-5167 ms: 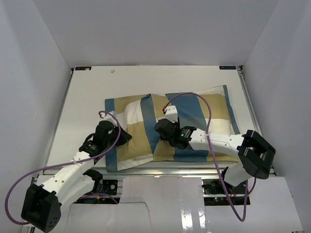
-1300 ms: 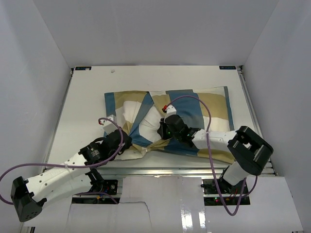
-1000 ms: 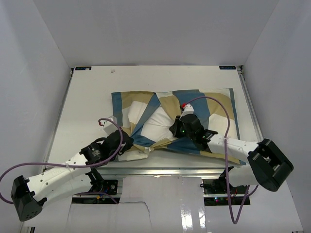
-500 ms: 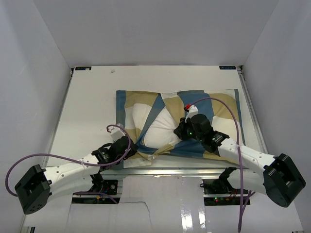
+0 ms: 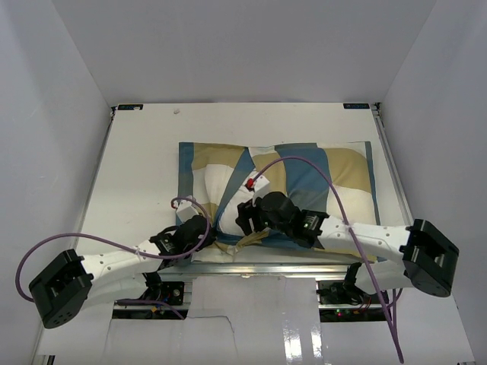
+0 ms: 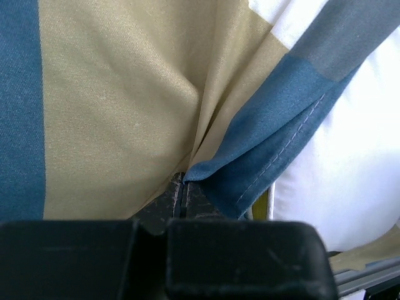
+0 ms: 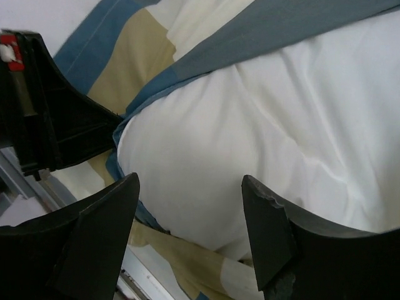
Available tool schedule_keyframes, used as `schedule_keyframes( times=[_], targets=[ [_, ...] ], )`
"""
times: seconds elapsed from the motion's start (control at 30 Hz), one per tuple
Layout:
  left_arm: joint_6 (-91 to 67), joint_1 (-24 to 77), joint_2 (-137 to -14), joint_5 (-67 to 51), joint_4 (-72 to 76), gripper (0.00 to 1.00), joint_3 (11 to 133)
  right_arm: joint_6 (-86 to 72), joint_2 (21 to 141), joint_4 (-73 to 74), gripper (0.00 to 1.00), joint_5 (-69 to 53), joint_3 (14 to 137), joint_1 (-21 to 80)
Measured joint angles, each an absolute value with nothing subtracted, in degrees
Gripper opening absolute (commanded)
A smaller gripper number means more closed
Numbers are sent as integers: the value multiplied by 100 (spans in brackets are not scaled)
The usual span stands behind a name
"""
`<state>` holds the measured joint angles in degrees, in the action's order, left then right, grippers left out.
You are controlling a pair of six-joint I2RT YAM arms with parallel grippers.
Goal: Remove the pillowcase from the pillow
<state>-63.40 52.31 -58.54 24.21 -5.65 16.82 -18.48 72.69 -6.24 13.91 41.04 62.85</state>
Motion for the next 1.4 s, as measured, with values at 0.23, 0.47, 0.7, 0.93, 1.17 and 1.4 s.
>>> schedule_keyframes(
  times=[0.23, 0.47, 0.7, 0.93, 1.17, 1.4],
  targets=[
    [-6215, 5216, -5655, 2261, -454, 0, 1568, -1505, 8674, -923, 79, 1968, 4458, 6879],
    [-6208, 5170, -5625, 2224, -471, 0, 1568, -1579, 9109, -1111, 89, 2244, 4759, 6936],
    [-6217, 5129, -5564, 2353, -471, 0, 1520, -1837, 9649, -1033, 76, 2711, 5210, 7017],
    [-6237, 5127, -5354, 2386, -449, 0, 1420, -2224, 9848, -1177, 8, 2943, 5179, 6976],
    [-6228, 5129, -5183, 2421, -626, 0, 1485, -2394, 9579, -1197, 8, 2770, 5035, 6772],
    [-6250, 5199, -4740, 2331, -705, 0, 1664, -2316, 8125, -781, 8, 2141, 4493, 5966]
  ],
)
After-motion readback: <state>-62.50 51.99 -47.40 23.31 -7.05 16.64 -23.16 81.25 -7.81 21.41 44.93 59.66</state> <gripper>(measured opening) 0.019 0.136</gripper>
